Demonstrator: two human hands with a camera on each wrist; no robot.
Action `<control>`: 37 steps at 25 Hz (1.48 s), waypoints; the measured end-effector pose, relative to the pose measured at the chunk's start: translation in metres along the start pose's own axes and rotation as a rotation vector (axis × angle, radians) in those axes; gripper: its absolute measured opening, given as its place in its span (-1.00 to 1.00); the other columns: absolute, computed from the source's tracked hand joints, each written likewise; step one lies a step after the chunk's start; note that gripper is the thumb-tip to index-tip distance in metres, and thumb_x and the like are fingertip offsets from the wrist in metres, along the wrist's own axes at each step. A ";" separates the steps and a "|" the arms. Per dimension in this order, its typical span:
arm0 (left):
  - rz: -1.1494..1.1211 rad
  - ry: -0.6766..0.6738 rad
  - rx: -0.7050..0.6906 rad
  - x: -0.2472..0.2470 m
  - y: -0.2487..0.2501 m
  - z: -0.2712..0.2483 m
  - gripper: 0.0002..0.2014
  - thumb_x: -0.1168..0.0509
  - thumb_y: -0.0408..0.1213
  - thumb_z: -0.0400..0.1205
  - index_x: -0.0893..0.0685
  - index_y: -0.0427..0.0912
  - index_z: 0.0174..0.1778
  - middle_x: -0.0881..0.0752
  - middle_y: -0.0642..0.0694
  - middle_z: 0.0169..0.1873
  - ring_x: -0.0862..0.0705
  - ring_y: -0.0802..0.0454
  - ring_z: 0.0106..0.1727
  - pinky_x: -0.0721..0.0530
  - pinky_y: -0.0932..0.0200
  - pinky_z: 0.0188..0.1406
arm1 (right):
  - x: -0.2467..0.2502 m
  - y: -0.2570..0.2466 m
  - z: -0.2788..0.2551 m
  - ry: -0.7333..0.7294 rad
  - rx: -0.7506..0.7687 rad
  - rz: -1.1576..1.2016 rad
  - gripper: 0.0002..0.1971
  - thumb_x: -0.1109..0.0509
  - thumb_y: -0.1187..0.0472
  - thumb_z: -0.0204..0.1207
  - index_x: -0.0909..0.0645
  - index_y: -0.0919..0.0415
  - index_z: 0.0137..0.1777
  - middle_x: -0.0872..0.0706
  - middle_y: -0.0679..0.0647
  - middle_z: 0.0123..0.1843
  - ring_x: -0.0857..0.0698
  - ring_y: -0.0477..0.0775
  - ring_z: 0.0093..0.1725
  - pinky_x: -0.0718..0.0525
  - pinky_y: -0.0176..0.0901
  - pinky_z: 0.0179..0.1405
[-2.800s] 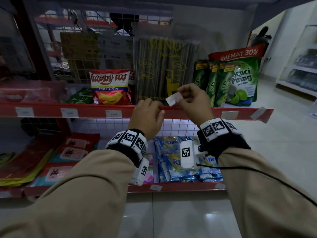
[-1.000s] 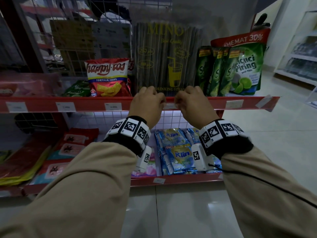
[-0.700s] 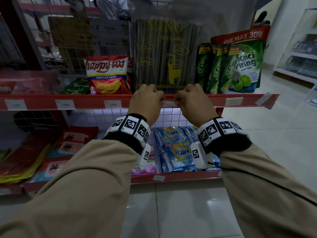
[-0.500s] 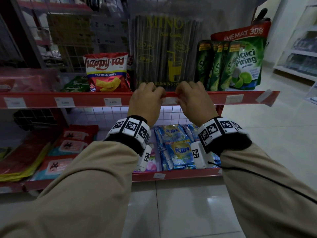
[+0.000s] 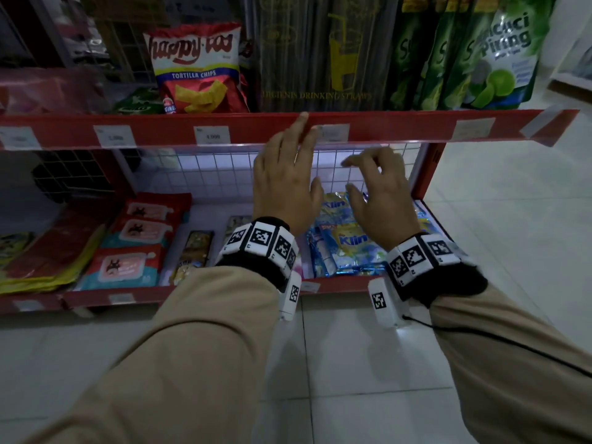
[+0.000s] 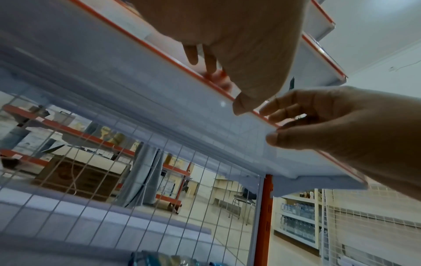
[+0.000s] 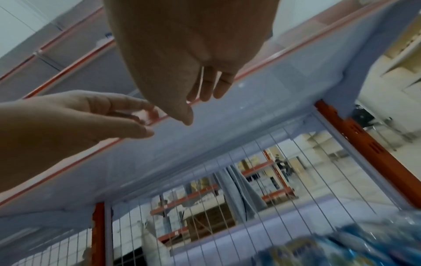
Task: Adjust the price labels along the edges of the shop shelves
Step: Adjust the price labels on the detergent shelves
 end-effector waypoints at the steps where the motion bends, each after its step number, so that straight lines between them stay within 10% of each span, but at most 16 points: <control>1: -0.004 -0.006 0.004 -0.009 0.001 -0.010 -0.33 -0.27 -0.15 0.55 -0.27 -0.13 0.61 -0.16 -0.10 0.65 -0.20 -0.13 0.61 -0.18 -0.06 0.51 | -0.010 0.003 -0.015 -0.077 -0.026 0.033 -0.69 -0.40 0.38 0.46 -0.60 0.23 0.21 -0.53 0.21 0.15 -0.50 0.22 0.15 -0.45 -0.15 0.08; 8: 0.056 -0.418 0.080 -0.075 -0.022 -0.110 -0.46 -0.22 -0.20 0.57 -0.37 -0.04 0.52 -0.38 -0.05 0.52 -0.33 -0.08 0.50 -0.16 -0.05 0.43 | -0.078 0.015 -0.114 -0.663 -0.141 0.099 -0.69 -0.33 0.32 0.52 -0.57 0.23 0.26 -0.56 0.21 0.21 -0.49 0.26 0.24 -0.54 0.08 0.12; 13: 0.080 -0.668 0.050 -0.106 -0.046 -0.168 -0.52 -0.17 -0.19 0.60 -0.38 0.03 0.49 -0.45 0.03 0.44 -0.38 -0.04 0.45 -0.20 0.01 0.38 | -0.104 0.015 -0.149 -0.788 -0.053 -0.045 -0.65 -0.31 0.27 0.46 -0.58 0.28 0.26 -0.55 0.21 0.20 -0.52 0.27 0.15 -0.55 0.11 0.09; 23: 0.009 -0.575 0.060 -0.115 -0.052 -0.177 -0.53 -0.28 -0.24 0.51 -0.54 -0.05 0.39 -0.58 -0.05 0.32 -0.48 -0.13 0.33 -0.37 -0.06 0.30 | -0.105 0.012 -0.171 -0.752 0.047 -0.229 -0.48 -0.29 0.27 0.42 -0.48 0.22 0.43 -0.55 0.19 0.32 -0.55 0.28 0.12 -0.56 0.10 -0.01; 37: -0.056 -0.457 -0.017 -0.113 -0.054 -0.189 -0.54 -0.37 -0.32 0.36 -0.68 -0.10 0.22 -0.64 -0.15 0.16 -0.57 -0.24 0.20 -0.51 -0.09 0.13 | -0.116 0.005 -0.153 -0.659 -0.022 -0.130 -0.69 -0.34 0.30 0.40 -0.59 0.29 0.16 -0.63 0.23 0.07 -0.52 0.27 0.06 -0.53 0.11 0.06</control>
Point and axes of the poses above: each hand's wrist, its own z-axis towards the middle knuckle, its own x-axis out of the back of the hand, y = z × x, the point moved 1 cm from there along z, towards the middle knuckle
